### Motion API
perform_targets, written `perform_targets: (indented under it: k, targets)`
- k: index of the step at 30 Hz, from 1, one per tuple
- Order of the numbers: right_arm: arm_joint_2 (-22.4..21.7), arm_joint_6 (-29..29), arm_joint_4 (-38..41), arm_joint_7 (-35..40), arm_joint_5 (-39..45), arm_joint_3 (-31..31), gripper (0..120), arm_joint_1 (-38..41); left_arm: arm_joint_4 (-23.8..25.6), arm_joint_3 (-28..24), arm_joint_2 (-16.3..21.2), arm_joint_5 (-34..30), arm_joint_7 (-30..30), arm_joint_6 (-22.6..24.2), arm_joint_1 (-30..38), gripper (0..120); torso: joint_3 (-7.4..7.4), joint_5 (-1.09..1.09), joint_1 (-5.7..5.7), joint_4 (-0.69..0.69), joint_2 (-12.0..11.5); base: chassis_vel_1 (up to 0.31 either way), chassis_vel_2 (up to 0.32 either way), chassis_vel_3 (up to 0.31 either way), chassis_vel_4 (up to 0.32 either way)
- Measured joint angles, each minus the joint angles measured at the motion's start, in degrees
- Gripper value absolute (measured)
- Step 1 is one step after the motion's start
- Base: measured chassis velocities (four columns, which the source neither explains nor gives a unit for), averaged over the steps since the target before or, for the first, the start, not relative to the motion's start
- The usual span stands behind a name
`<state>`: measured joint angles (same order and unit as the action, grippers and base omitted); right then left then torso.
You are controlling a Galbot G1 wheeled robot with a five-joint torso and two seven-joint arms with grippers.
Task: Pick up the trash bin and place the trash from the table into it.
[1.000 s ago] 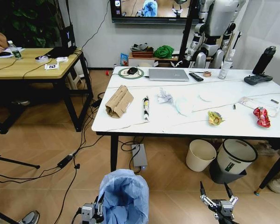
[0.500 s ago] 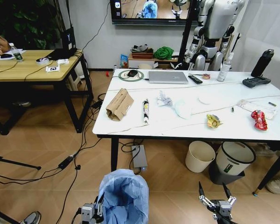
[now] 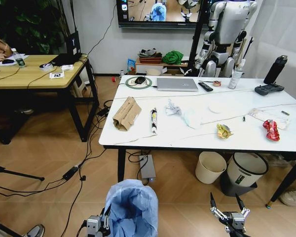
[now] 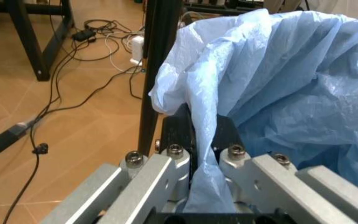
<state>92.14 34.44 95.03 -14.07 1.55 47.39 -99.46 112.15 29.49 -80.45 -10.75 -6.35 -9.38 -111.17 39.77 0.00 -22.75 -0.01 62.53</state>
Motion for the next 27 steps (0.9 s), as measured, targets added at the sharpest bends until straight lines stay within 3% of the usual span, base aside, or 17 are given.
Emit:
perform_targets:
  k: [27]
  targets:
    - [0.0, 0.0, -0.2, 0.0, 0.0, -0.3, 100, 0.3, 0.1, 0.2, -0.3, 0.2, -0.1, -0.2, -0.1, 1, 4.43, 0.0, -3.47, 0.0, 7.9, 0.0, 0.0, 0.0, 0.0]
